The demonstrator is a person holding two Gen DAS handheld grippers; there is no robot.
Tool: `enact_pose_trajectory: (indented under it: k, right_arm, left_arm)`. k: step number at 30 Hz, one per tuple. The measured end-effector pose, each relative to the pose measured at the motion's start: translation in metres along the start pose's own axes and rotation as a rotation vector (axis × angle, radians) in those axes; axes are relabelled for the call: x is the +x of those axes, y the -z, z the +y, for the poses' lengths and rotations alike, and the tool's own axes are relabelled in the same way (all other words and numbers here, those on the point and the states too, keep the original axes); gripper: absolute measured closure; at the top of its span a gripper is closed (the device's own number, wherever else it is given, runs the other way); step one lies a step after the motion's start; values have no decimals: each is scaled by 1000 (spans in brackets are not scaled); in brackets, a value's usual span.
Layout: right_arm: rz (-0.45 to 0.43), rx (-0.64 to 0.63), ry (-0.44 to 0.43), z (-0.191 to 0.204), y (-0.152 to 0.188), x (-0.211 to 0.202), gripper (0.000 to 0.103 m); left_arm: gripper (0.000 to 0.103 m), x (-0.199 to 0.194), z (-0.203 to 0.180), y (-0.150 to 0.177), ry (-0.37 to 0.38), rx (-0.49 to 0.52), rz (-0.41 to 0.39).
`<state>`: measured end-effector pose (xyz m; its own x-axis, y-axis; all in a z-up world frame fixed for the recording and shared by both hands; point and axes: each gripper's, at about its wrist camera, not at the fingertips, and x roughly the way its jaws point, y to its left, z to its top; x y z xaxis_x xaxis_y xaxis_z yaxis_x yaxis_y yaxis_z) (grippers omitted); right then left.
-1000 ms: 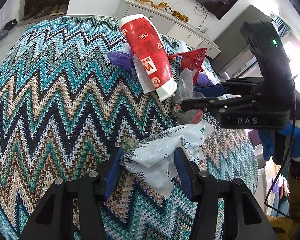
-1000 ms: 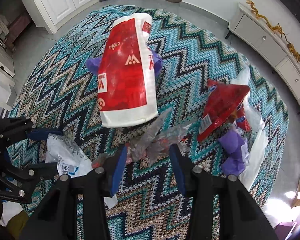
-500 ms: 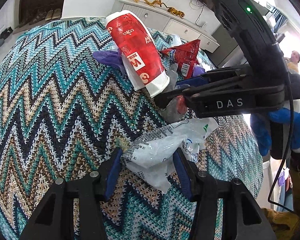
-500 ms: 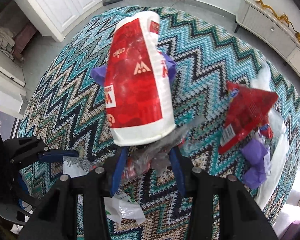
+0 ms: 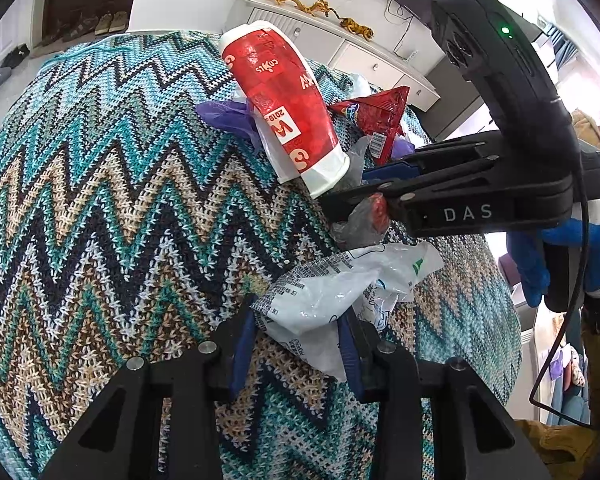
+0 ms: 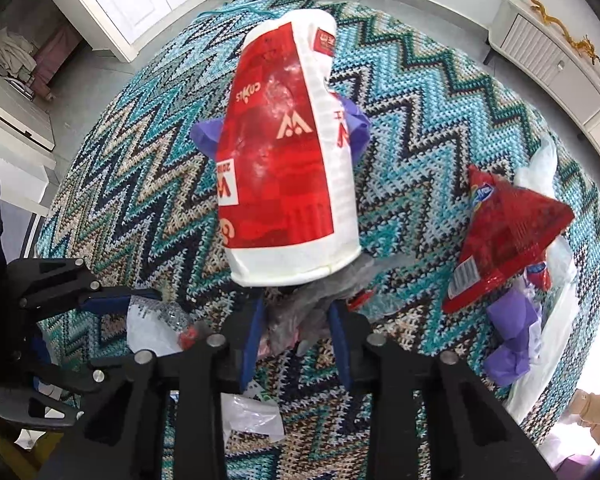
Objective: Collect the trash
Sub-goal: 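Grasp the white plastic bag with the left tool while the right tool grasps the clear wrapper, then carry both items to the bin and open both tools to drop them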
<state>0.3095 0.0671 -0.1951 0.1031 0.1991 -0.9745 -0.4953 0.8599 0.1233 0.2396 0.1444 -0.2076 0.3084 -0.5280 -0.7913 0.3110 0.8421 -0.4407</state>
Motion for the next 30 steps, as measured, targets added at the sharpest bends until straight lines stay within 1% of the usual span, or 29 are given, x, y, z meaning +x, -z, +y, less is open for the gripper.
enact_pose_trajectory:
  k: [1, 4, 7, 10, 15, 19, 24, 28, 30]
  right_arm:
    - [2, -4, 1, -1, -1, 0, 80]
    - [8, -15, 5, -1, -3, -2, 83]
    - [10, -29, 11, -1, -5, -5, 89]
    - [14, -42, 19, 4, -6, -6, 92]
    - [25, -70, 44, 8, -8, -7, 93]
    - [19, -71, 65, 7, -1, -16, 94]
    - [8, -86, 93, 4, 10, -26, 95]
    - [-2, -113, 122, 5, 28, -36, 96]
    - [-8, -118, 130, 3, 30, -41, 96]
  left_arm:
    - [72, -2, 3, 1, 2, -5, -1]
    - [76, -5, 8, 3, 13, -18, -1]
    - [79, -6, 13, 4, 18, -24, -2]
    - [80, -8, 16, 6, 26, -32, -3]
    - [82, -11, 22, 11, 46, -50, -5]
    - [82, -14, 28, 15, 60, -59, -7]
    - [83, -14, 34, 19, 68, -63, -10]
    - [83, -15, 38, 22, 81, -75, -11]
    - [83, -17, 38, 24, 89, -79, -12]
